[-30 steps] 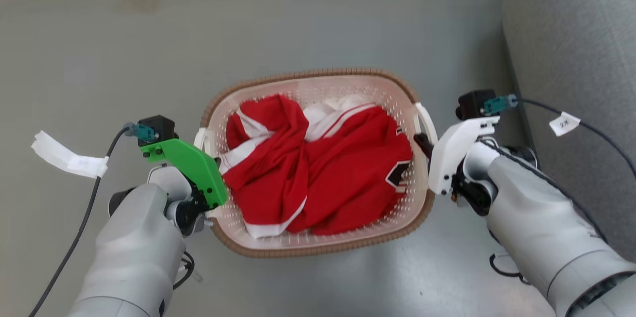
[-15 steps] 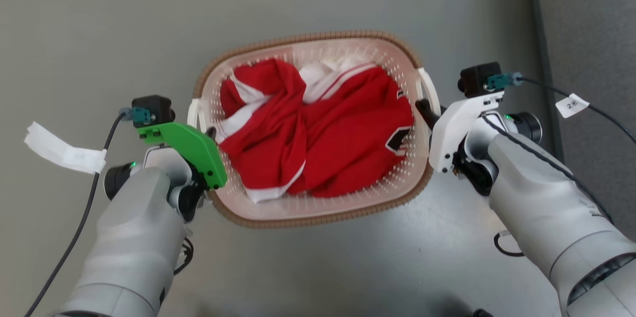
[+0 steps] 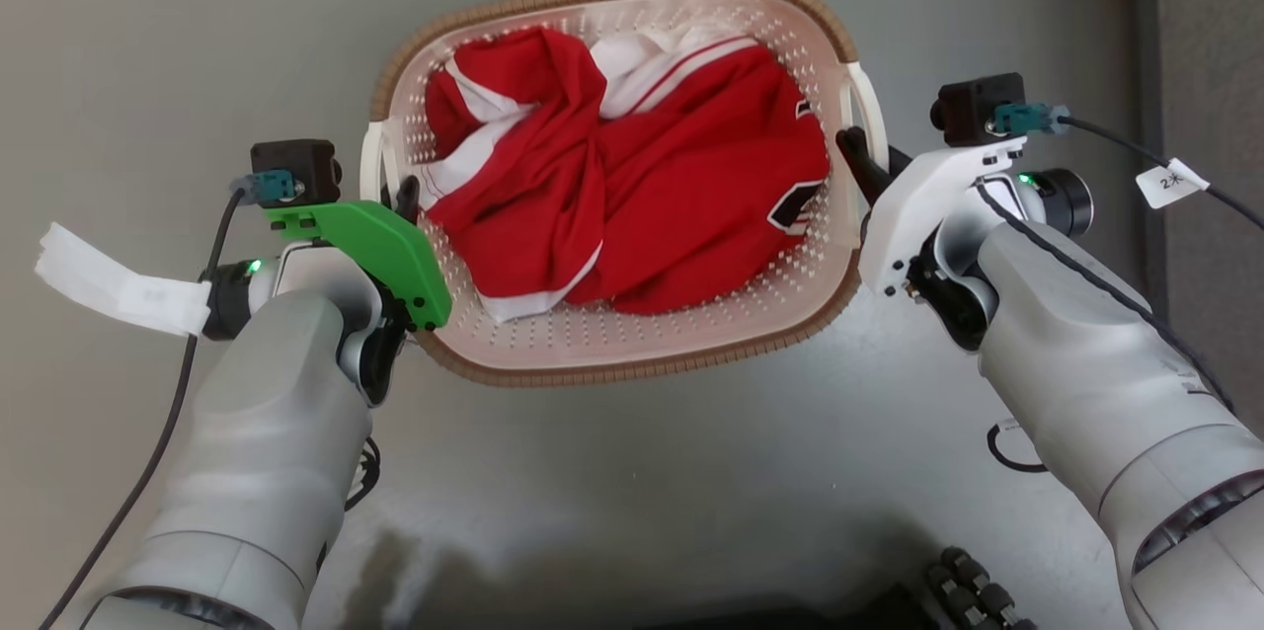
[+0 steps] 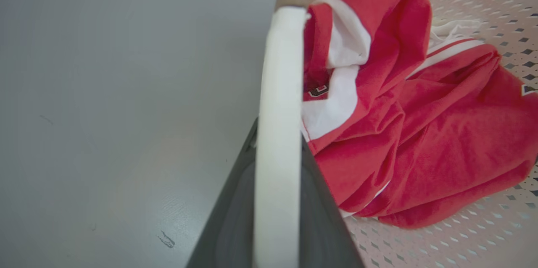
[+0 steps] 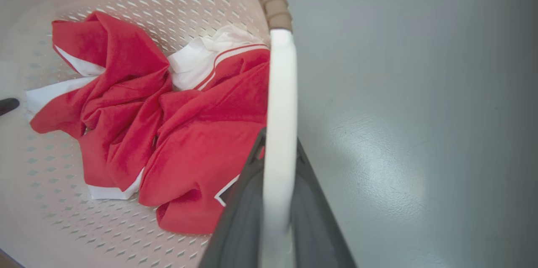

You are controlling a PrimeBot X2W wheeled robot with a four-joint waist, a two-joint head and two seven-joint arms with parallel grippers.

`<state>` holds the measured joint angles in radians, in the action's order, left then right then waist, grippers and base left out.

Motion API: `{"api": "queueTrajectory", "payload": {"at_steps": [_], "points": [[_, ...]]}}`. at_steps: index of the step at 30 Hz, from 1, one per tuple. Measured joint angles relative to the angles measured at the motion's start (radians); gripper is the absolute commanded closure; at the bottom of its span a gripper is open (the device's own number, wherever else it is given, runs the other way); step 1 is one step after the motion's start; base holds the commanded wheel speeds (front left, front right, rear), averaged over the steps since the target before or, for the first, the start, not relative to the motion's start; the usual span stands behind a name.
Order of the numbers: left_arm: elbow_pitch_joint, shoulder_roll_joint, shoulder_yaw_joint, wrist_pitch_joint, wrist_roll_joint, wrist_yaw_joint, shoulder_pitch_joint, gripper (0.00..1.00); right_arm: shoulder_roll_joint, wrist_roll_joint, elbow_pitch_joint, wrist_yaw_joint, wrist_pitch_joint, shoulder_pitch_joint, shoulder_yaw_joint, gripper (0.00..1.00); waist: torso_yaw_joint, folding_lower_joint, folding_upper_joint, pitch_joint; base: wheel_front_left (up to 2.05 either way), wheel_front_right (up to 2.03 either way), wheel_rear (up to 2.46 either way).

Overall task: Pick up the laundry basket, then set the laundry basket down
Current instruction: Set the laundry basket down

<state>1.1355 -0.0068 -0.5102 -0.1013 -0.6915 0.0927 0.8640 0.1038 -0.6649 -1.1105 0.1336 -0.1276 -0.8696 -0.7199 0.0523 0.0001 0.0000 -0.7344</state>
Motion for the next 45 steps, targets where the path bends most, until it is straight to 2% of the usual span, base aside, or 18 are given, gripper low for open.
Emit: {"api": "queueTrajectory", "payload": {"at_steps": [13,27,28,29,30,31,35,45], "points": [[0.022,-0.001,0.002,-0.077,0.023,-0.005,0.033,1.0,-0.011,-0.002,-0.024,0.0,-0.03,-0.035,0.0,1.0,-0.007,0.0001,0.0,-0.108,0.0,0.0,0.0],[0.053,-0.001,0.003,-0.086,0.017,0.004,0.04,1.0,-0.027,-0.004,-0.051,0.001,-0.039,-0.043,-0.017,1.0,-0.004,0.0,0.0,-0.121,0.0,0.0,0.0],[0.054,-0.001,0.004,-0.086,0.015,0.005,0.041,1.0,-0.027,-0.004,-0.05,0.001,-0.039,-0.043,-0.023,0.76,-0.003,0.0,0.0,-0.121,0.0,0.0,0.0],[0.055,-0.001,0.004,-0.086,0.013,0.005,0.043,0.83,-0.027,-0.004,-0.05,0.001,-0.039,-0.043,-0.028,0.56,-0.003,0.0,0.0,-0.12,0.0,0.0,0.0],[0.056,0.001,0.01,-0.093,0.008,0.005,0.045,0.33,-0.026,-0.005,-0.05,0.001,-0.039,-0.042,-0.032,0.0,-0.003,0.0,0.0,-0.12,0.0,0.0,0.0],[0.057,0.005,0.021,-0.097,-0.004,0.005,0.05,0.0,-0.023,-0.006,-0.048,-0.001,-0.039,-0.042,-0.035,0.0,-0.003,-0.0001,0.0,-0.12,0.0,0.0,0.0],[0.062,0.027,0.029,-0.1,-0.029,0.005,0.07,0.0,-0.01,-0.013,-0.046,-0.002,-0.037,-0.042,-0.048,0.0,-0.005,-0.0001,0.0,-0.118,0.0,0.0,0.0],[0.085,0.026,0.026,-0.108,-0.036,0.014,0.069,0.0,-0.009,-0.033,-0.041,-0.002,-0.041,-0.018,-0.065,0.0,-0.01,-0.0001,0.0,-0.089,0.0,0.0,0.0]]}}
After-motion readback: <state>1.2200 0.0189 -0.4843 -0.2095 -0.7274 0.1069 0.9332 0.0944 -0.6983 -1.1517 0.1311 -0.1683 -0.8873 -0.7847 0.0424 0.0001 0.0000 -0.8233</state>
